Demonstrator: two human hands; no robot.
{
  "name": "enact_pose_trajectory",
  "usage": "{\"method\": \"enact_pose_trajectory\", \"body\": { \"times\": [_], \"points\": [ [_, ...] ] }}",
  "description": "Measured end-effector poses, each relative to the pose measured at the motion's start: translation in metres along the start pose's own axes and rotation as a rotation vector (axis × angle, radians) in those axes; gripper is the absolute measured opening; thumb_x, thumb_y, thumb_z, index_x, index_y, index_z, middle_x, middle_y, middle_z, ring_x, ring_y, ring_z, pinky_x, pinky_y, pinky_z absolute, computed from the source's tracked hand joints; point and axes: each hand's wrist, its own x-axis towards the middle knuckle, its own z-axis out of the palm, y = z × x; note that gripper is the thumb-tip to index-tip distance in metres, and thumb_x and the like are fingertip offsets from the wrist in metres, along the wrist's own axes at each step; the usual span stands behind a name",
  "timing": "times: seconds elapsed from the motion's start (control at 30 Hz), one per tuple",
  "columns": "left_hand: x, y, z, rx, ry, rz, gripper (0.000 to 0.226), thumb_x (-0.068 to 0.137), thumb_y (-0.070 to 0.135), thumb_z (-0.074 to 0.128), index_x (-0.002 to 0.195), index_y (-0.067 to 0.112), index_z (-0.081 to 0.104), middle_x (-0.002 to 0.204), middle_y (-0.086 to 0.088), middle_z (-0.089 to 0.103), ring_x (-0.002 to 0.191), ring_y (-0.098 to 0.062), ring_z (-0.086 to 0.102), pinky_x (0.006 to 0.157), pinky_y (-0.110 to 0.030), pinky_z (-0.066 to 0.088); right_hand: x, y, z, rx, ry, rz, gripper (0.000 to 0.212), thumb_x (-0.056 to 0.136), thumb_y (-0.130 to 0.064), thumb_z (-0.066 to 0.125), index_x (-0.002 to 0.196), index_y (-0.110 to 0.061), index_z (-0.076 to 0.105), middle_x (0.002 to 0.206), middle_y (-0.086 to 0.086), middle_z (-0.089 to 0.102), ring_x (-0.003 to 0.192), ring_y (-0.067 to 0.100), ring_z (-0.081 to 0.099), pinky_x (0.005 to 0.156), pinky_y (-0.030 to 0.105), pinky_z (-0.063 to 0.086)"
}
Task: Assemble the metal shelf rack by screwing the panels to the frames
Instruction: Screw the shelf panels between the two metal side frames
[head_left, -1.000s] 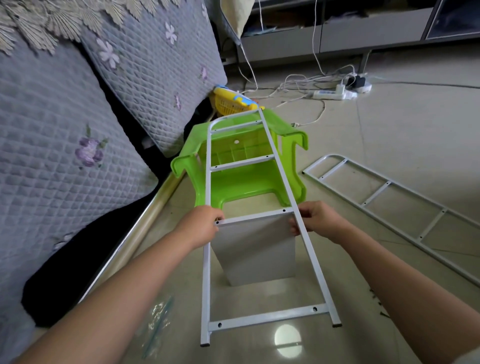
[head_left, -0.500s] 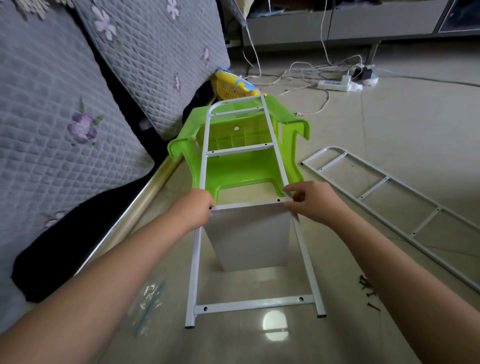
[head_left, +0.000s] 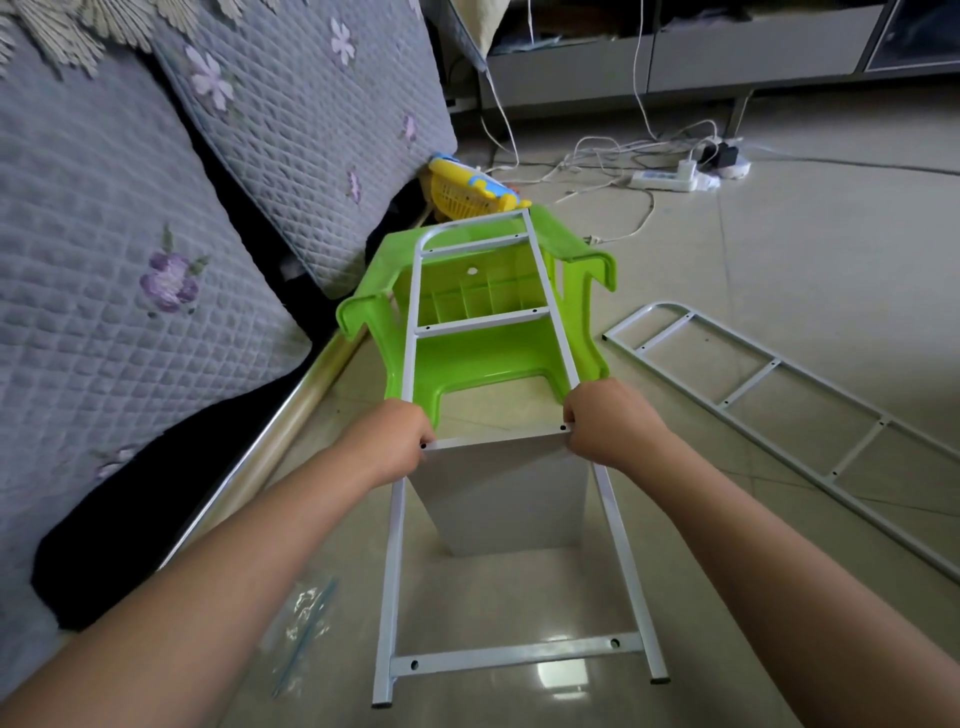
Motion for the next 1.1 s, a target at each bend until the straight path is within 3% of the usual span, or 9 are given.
{"method": "enact_pose_trajectory", "body": {
  "times": [0.17, 0.27, 0.33, 0.63, 0.87, 1.03, 1.1],
  "points": [
    [0.002, 0.001, -0.001, 0.003, -0.007, 0.000, 0.015, 0.087, 0.009, 0.057, 0.074, 0.003, 0.062, 0.055, 0.002, 0.033, 0.070, -0.022, 0.042, 0.059, -0.025, 0.026, 0.002, 0.002, -0.001, 0.041, -0.005, 0.029, 0.028, 0.083, -0.005, 0.050, 0.107, -0.007, 0.064, 0.105, 0.010, 0.064, 0.097, 0.026, 0.061, 0.070, 0.027, 0.047],
    [0.006, -0.002, 0.000, 0.009, -0.045, 0.004, 0.036, 0.084, 0.007, 0.057, 0.053, 0.011, 0.039, 0.054, -0.001, 0.031, 0.068, -0.023, 0.041, 0.058, -0.026, 0.025, 0.004, 0.002, 0.000, 0.058, -0.002, 0.051, 0.028, 0.084, -0.006, 0.052, 0.108, -0.008, 0.064, 0.106, 0.008, 0.064, 0.097, 0.025, 0.061, 0.068, 0.026, 0.046],
    [0.008, -0.003, 0.000, 0.021, -0.057, 0.014, 0.042, 0.082, 0.006, 0.057, 0.049, 0.013, 0.033, 0.053, -0.001, 0.031, 0.067, -0.023, 0.040, 0.057, -0.026, 0.025, 0.005, 0.001, 0.000, 0.073, -0.002, 0.068, 0.028, 0.084, -0.005, 0.052, 0.108, -0.009, 0.064, 0.106, 0.008, 0.063, 0.097, 0.025, 0.060, 0.067, 0.025, 0.045],
    [0.011, -0.003, -0.002, 0.098, -0.068, 0.039, 0.042, 0.082, 0.006, 0.056, 0.051, 0.014, 0.029, 0.053, -0.003, 0.027, 0.065, -0.022, 0.034, 0.045, -0.027, 0.015, 0.003, 0.001, -0.005, 0.058, -0.018, 0.085, 0.029, 0.083, -0.006, 0.053, 0.110, -0.013, 0.062, 0.103, 0.007, 0.061, 0.082, 0.025, 0.056, 0.066, 0.025, 0.044],
    [0.014, -0.002, 0.000, 0.121, -0.058, 0.007, 0.041, 0.078, -0.003, 0.053, 0.051, 0.015, 0.027, 0.053, -0.004, 0.024, 0.052, -0.019, 0.025, 0.044, -0.026, 0.012, 0.000, -0.004, 0.002, 0.031, 0.027, 0.091, 0.032, 0.085, -0.003, 0.047, 0.113, -0.011, 0.061, 0.108, 0.009, 0.061, 0.094, 0.027, 0.060, 0.067, 0.026, 0.045],
    [0.016, -0.003, -0.007, 0.084, -0.123, 0.028, 0.040, 0.080, -0.001, 0.055, 0.050, 0.013, 0.032, 0.050, -0.002, 0.034, 0.044, -0.010, 0.037, 0.040, -0.020, 0.027, 0.000, -0.002, 0.002, 0.017, 0.007, 0.073, 0.027, 0.086, -0.008, 0.049, 0.109, -0.009, 0.063, 0.106, 0.010, 0.062, 0.090, 0.028, 0.059, 0.067, 0.027, 0.045],
    [0.015, -0.002, -0.006, 0.102, -0.110, 0.028, 0.040, 0.079, -0.002, 0.055, 0.050, 0.013, 0.031, 0.050, -0.003, 0.031, 0.045, -0.013, 0.031, 0.040, -0.021, 0.021, 0.000, -0.001, 0.001, 0.030, 0.002, 0.067, 0.026, 0.086, -0.009, 0.050, 0.108, -0.009, 0.063, 0.104, 0.010, 0.062, 0.089, 0.028, 0.059, 0.068, 0.027, 0.046]
  ]
}}
